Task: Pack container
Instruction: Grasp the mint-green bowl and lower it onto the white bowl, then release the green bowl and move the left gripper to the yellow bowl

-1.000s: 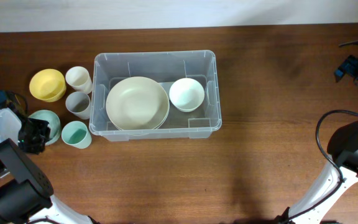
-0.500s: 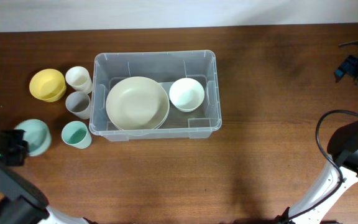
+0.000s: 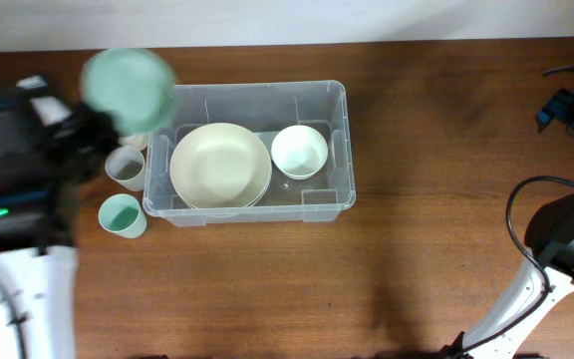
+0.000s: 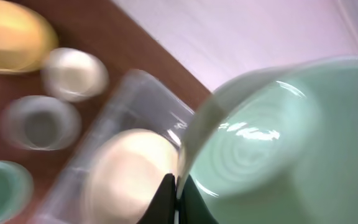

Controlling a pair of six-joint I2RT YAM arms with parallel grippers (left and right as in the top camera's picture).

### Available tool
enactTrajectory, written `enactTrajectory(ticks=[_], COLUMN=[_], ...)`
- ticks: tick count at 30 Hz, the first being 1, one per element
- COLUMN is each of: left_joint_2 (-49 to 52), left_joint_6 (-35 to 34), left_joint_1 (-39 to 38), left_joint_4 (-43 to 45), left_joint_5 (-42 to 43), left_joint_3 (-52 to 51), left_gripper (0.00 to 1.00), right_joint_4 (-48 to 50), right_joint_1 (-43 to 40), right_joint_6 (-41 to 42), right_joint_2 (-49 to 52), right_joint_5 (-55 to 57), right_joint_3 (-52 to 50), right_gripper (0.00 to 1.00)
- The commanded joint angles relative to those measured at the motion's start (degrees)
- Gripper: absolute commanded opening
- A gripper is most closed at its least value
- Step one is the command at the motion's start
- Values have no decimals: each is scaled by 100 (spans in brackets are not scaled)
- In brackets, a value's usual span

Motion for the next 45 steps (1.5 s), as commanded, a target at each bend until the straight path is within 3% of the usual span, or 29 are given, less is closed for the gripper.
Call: enactTrajectory(ticks=[1,4,9,17,28,31,33,39,40,41,42,45], left_joint_2=[529,1270,2404,3602,3987,3987,3987,3982,3978,3978,3974,3974], left_joint_6=[131,160,173,225,260,260,313,911,997,1019,1019,1014], left_joint_1=[-1550,-2428,-2994,-3141,-3141,-3141,-3141,-3132,-3110,-3067,-3003,-2559], left_joint_4=[258,671,1228,1357,1458,1467,1471,1388,1255,1036,796,-304], left_joint_5=[-1019,-1141,-1137,-1137,-1152,-1139,-1137,-1010,-1010,-1049,-1121,-1652], left_joint_3=[11,11,11,11,11,11,11,483,730,1040,1349,2632], left_gripper=[1,1,1,1,2,19,39,60,69,92,99,99], right_joint_4=[2,2,2,2,2,2,2,2,2,2,2,2], right_joint_1=[4,4,4,4,4,4,4,4,4,4,4,4], right_joint_6=[44,44,44,44,44,44,44,44,44,44,44,44], right_joint_2=[-118,-118,-118,-118,-118,-118,-118,-118,-118,-118,-118,-118], right_joint_5=[50,50,50,50,50,50,50,50,50,50,50,50], right_joint_3=[-15,-15,-15,-15,-15,-15,-15,-15,-15,-15,-15,-15], right_gripper=[99,99,99,99,99,99,99,99,99,99,99,99])
